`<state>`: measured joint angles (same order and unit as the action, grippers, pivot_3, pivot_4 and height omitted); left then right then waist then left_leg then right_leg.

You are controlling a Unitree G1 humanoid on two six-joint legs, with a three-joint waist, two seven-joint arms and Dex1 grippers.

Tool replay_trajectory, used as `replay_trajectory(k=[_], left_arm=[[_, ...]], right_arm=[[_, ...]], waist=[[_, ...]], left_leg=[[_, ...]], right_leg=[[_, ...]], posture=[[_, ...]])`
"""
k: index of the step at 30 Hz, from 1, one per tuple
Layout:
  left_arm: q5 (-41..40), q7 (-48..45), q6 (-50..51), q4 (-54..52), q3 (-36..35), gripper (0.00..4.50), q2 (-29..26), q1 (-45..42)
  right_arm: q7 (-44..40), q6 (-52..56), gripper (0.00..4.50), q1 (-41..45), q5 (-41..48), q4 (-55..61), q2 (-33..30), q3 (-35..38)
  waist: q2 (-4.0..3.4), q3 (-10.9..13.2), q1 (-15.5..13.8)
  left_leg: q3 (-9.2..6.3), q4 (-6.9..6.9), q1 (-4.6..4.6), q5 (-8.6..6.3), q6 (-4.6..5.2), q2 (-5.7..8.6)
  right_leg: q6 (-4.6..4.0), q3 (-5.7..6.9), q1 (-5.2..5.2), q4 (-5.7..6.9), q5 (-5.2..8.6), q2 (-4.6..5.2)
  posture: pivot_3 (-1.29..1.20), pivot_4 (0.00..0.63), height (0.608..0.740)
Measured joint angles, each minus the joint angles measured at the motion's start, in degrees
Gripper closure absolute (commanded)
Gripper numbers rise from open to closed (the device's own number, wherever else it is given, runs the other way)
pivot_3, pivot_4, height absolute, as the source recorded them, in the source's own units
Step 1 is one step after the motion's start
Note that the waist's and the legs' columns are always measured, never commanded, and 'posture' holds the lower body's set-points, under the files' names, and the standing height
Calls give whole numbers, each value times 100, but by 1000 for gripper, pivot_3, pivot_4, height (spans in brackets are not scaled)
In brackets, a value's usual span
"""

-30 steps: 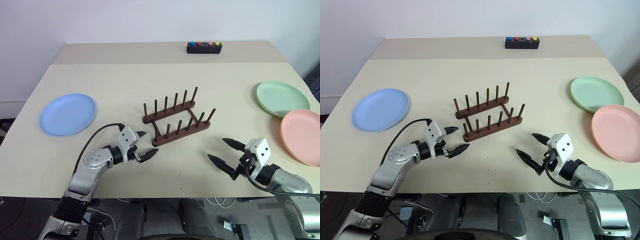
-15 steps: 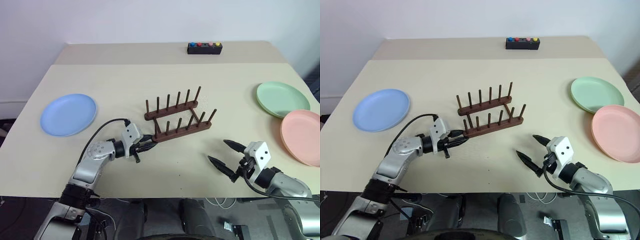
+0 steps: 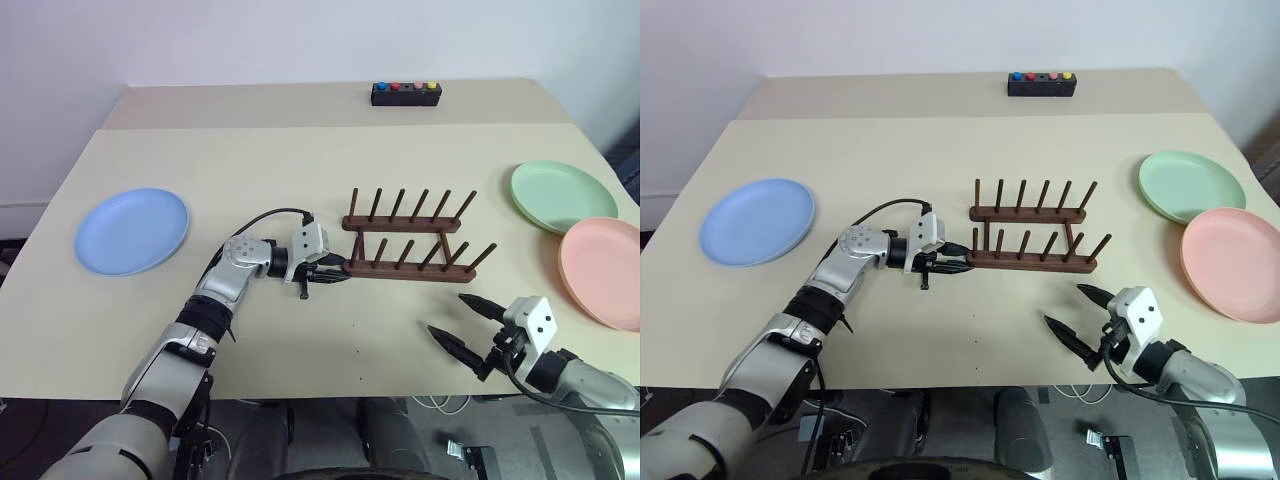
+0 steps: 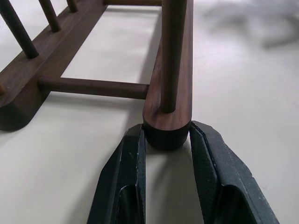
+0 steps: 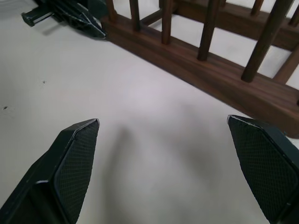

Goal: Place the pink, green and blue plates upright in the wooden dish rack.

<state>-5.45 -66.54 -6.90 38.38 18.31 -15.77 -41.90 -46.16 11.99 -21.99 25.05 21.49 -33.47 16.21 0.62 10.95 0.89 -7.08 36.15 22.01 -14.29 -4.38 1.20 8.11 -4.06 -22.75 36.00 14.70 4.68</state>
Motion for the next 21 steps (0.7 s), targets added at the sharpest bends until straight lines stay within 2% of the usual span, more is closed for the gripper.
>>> replay_trajectory(k=[10, 21], left_arm=[[72, -196, -363, 425, -110, 3747, 59, -154], [19, 3, 53, -637, -338, 3747, -244, 562]], right_arm=[[195, -46, 0, -220, 3, 210, 97, 40], [212, -33, 0, 99, 0, 207, 85, -1]], waist=[[2, 1, 0], [1, 0, -5]], left_leg=[[-1, 2, 2, 0, 0, 0], [-2, 2, 0, 0, 0, -1]], right_leg=[[0, 0, 0, 0, 0, 0], [0, 0, 0, 3, 0, 0]], posture=[[0, 150, 740], [0, 150, 740]])
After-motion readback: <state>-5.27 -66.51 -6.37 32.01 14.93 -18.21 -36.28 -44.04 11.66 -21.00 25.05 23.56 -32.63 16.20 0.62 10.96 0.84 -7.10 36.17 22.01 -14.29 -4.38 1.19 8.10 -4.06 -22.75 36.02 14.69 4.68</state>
